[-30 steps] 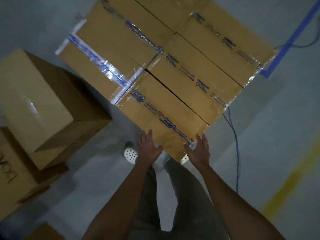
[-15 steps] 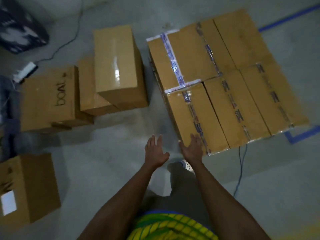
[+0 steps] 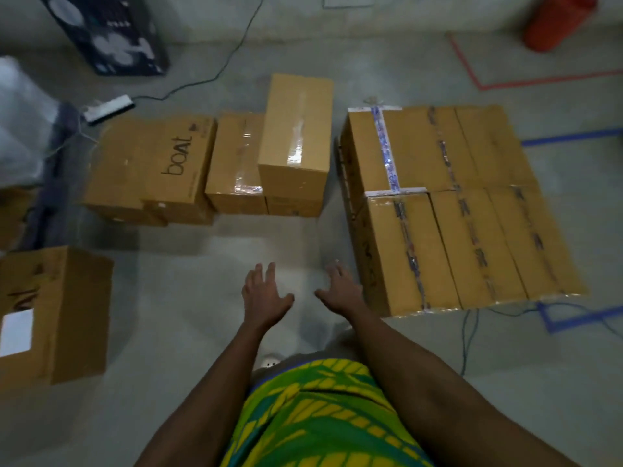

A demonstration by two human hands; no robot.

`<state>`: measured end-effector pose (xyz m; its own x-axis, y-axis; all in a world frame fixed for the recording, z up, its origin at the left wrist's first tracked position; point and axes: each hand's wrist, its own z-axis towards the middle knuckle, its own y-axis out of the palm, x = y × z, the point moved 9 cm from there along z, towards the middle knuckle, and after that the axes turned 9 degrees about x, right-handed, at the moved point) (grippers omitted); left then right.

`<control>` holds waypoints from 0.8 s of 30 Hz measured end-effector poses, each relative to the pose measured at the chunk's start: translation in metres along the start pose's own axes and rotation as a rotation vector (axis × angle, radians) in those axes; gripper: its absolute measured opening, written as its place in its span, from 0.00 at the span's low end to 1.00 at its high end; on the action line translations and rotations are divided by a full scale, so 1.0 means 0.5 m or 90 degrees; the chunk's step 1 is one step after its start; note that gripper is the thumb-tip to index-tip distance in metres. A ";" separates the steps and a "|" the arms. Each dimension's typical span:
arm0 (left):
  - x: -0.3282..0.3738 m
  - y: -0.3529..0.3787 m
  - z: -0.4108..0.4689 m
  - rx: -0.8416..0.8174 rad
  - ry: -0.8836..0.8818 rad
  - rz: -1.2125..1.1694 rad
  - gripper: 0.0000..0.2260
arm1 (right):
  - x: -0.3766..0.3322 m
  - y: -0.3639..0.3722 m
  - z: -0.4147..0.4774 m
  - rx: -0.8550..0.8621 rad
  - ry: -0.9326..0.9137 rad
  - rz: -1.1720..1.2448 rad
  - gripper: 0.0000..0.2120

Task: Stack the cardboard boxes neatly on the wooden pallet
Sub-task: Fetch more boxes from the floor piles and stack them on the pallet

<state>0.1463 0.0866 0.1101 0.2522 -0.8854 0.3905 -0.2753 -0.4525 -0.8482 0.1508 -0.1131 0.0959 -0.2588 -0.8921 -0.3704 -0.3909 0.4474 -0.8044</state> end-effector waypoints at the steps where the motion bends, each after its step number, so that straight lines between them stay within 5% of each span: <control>1: 0.005 -0.006 0.001 0.009 0.019 0.000 0.42 | -0.001 -0.021 0.001 0.018 0.039 0.009 0.35; 9: 0.168 0.010 0.020 0.007 0.161 -0.001 0.42 | 0.089 -0.094 0.015 0.112 0.184 0.045 0.31; 15: 0.346 0.108 0.078 -0.086 0.219 0.034 0.44 | 0.223 -0.175 0.048 0.140 0.169 0.004 0.35; 24: 0.547 0.380 0.287 -0.223 -0.033 -0.211 0.42 | 0.570 -0.275 0.254 0.218 0.324 0.110 0.34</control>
<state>0.2960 -0.2262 0.0042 0.4221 -0.6849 0.5939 -0.4658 -0.7259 -0.5061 0.2429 -0.4370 0.0422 -0.7130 -0.6296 -0.3086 -0.0233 0.4611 -0.8870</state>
